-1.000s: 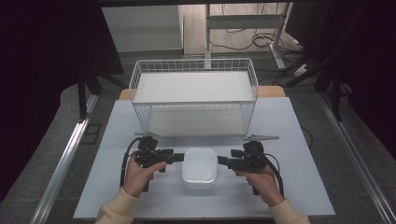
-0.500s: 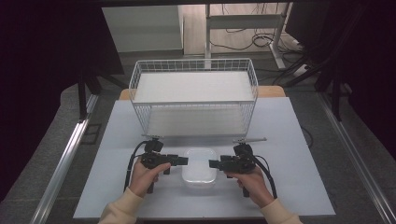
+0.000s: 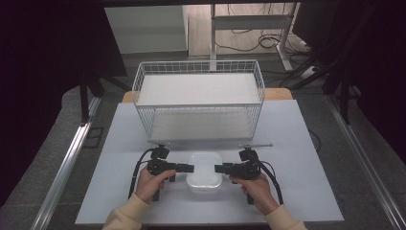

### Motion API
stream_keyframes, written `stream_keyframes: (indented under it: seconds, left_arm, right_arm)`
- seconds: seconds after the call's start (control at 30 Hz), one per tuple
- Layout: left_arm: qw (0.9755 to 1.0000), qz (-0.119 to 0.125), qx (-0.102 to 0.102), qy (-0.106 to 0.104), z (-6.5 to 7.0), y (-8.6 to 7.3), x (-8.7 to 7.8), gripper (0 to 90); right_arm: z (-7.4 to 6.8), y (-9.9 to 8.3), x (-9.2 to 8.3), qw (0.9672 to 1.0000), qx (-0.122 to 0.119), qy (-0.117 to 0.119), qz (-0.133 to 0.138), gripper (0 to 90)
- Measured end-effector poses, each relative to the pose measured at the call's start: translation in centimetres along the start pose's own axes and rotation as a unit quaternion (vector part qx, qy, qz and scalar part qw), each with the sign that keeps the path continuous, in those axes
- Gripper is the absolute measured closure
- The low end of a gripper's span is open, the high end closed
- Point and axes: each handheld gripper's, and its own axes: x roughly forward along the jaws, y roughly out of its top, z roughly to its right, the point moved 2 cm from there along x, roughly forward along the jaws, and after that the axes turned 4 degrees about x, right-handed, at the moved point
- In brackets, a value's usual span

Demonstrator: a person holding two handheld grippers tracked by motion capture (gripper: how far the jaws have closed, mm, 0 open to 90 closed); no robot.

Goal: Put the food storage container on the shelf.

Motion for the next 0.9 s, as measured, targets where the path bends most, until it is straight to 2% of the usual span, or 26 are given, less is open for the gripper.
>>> stream_keyframes:
  seconds: [0.07, 0.13, 0.23, 0.53, 0.7, 0.9]
  left_arm:
    - [1.0000, 0.006, 0.000, 0.001, 0.1, 0.0, -0.2, 66.4]
    - [1.0000, 0.007, 0.005, 0.003, 0.4, -0.1, -0.3, 67.6]
    - [0.9999, 0.008, 0.006, -0.002, 0.8, -0.2, -0.7, 70.1]
    - [0.9989, 0.026, 0.032, -0.023, 2.4, -0.4, -1.7, 79.1]
    - [0.9976, 0.031, 0.062, 0.002, 3.4, -0.4, -2.1, 81.1]
    - [0.9962, 0.041, 0.077, 0.002, 4.0, -0.3, -2.6, 81.2]
  right_arm:
    - [0.3, 0.0, -0.3, 0.9998, 0.017, 0.010, 0.006, 62.8]
    - [0.6, -0.1, -0.5, 0.9990, 0.037, 0.024, 0.008, 66.4]
    - [0.6, -0.3, -1.0, 0.9986, 0.042, 0.031, 0.010, 68.8]
    - [0.1, -0.5, -2.4, 0.9988, 0.026, 0.027, 0.032, 74.9]
    - [-0.5, -0.6, -3.0, 0.9989, 0.007, 0.022, 0.040, 77.8]
    - [-1.1, -0.3, -3.6, 0.9983, -0.010, 0.028, 0.050, 77.8]
